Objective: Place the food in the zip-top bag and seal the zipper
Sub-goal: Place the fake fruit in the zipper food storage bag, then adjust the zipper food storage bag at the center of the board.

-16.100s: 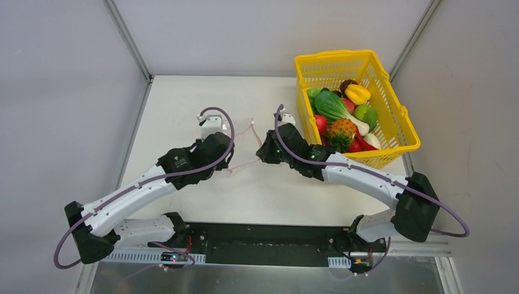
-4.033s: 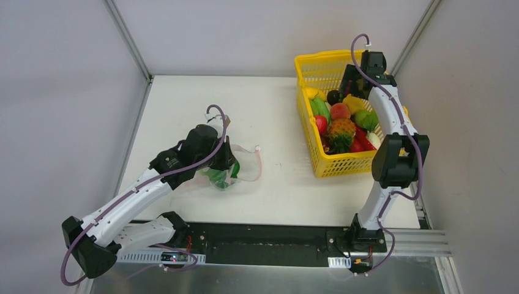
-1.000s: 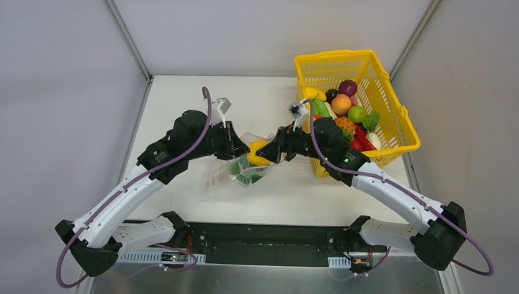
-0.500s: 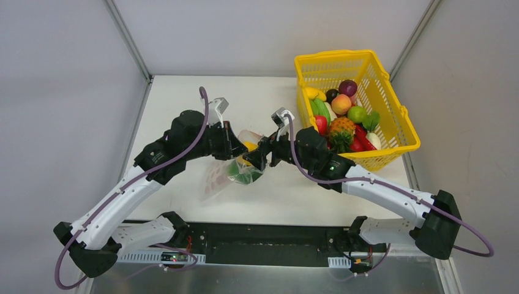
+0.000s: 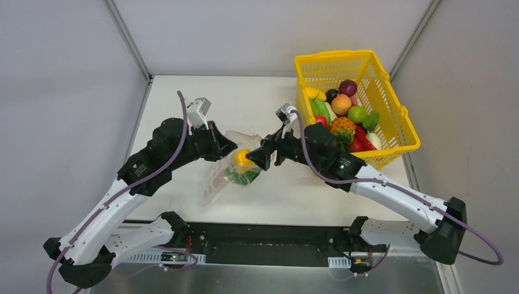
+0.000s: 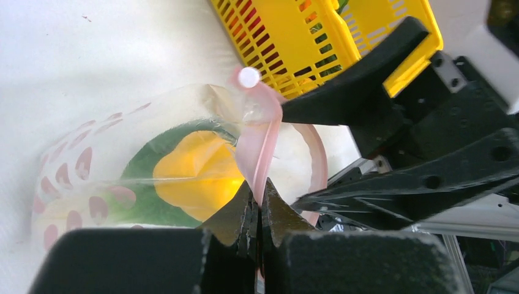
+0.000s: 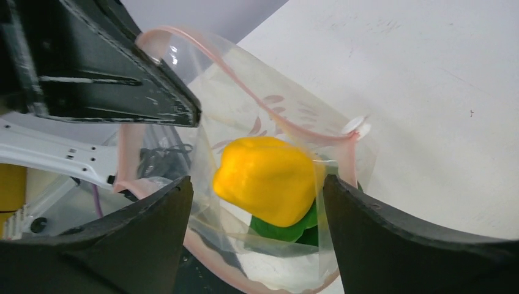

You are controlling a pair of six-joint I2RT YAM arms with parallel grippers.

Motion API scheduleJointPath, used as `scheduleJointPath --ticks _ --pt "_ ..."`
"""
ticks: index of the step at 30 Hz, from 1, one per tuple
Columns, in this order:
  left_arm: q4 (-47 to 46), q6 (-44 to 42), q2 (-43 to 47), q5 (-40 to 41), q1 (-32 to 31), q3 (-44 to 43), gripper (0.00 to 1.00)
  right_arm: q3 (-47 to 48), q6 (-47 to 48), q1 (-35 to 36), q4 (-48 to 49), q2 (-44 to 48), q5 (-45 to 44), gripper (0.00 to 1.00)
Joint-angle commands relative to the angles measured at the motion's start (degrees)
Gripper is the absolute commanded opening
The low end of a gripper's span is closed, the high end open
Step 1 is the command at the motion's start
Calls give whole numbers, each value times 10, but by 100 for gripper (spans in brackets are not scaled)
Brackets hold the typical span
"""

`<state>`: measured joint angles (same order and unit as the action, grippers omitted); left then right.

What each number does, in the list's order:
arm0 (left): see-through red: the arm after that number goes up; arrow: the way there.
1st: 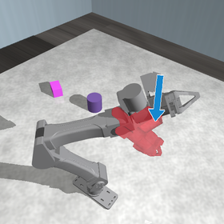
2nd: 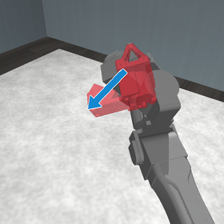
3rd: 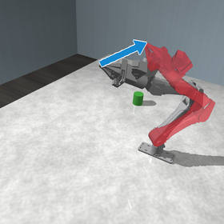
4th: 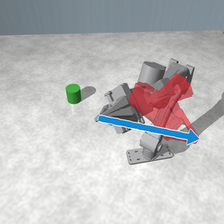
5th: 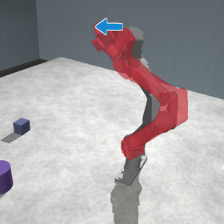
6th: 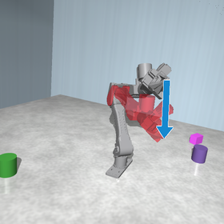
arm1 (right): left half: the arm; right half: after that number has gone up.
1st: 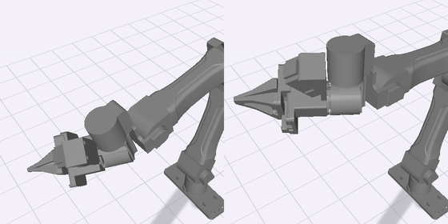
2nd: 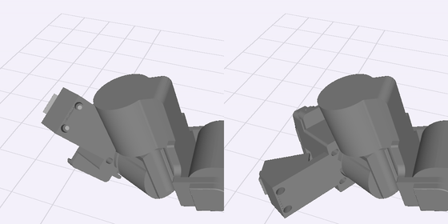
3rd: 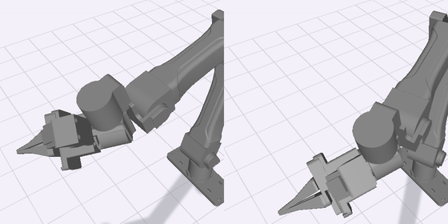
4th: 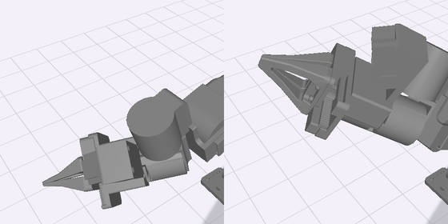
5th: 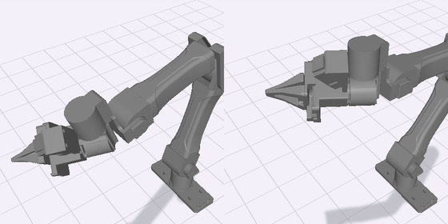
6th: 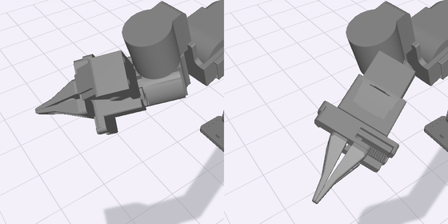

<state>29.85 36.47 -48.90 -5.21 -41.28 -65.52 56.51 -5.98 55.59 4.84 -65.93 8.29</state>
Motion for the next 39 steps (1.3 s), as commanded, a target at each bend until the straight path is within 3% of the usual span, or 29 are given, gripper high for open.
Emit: scheduleJointPath --ticks 1,9,12,17,20,24,26,28,34,36,39 --pt "-21 -3 10 36 -4 10 0 34 -20 -3 -26 53 8 77" --pt "-13 -6 1 45 -4 14 0 37 -61 -5 -84 104 -74 80" --pt "-14 -6 -4 37 -4 12 0 50 -73 -5 -135 78 -142 80" --pt "-12 -8 -5 35 -4 11 0 86 -83 -6 -197 3 -157 76" --pt "-10 -9 -3 37 -4 12 0 109 -84 -6 -228 -38 -163 67" --pt "-5 -10 2 43 -4 15 0 112 -73 -7 -232 -54 -165 42" --pt "4 -18 5 48 -4 13 0 118 -68 -7 -224 -52 -154 16" --pt "27 -35 7 85 -3 5 0 131 -59 -7 -211 -48 -146 0" --pt "212 -91 3 303 1 -65 0 204 -46 -7 -122 -46 -71 0" --pt "230 -100 7 305 6 -73 0 227 -44 -7 -126 -70 -63 0" --pt "232 -103 13 271 6 -90 0 267 -51 -6 -167 -109 -120 0"
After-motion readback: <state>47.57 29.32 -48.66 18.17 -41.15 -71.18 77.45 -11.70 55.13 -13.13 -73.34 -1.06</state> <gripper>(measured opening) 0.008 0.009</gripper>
